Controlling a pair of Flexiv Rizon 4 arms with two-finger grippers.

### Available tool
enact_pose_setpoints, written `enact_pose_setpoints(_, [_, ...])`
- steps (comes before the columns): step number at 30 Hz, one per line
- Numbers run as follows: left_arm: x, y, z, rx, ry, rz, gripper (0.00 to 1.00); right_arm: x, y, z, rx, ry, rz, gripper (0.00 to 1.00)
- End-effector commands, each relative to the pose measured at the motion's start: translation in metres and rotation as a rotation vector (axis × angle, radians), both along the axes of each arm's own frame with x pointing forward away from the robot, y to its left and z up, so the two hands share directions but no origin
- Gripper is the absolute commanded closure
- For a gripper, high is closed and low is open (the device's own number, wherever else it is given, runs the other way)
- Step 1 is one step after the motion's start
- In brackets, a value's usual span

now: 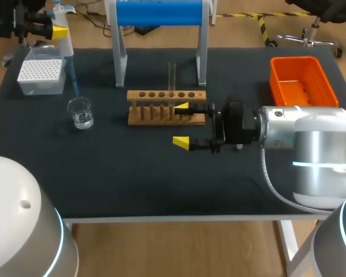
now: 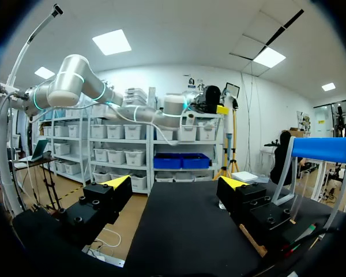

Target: Invert the test tube, pick up the pipette, mount the tip to pipette, aspirate from beaker and dispense into the tube, eject the tip, return the pipette, and cap with the stopper.

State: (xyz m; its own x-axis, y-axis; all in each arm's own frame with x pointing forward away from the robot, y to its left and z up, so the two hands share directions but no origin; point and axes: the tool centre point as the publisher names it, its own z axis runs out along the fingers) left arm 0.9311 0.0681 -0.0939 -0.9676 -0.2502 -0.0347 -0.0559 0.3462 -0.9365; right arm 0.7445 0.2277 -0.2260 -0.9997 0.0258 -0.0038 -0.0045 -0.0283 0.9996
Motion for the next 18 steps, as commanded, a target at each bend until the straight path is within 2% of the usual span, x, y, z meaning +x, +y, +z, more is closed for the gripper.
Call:
enact_pose_setpoints(1, [0.0064, 0.0007, -0.002, -0.003, -0.01, -0.008, 1.0, -0.0007, -0.002, 0.0002, 0.0, -0.001, 0.001, 0.0])
enact_pose_setpoints(18, [0.0064, 0.0007, -0.002, -0.003, -0.01, -0.008, 1.0, -0.0007, -0.002, 0.0002, 0.0, -0.001, 0.001, 0.0])
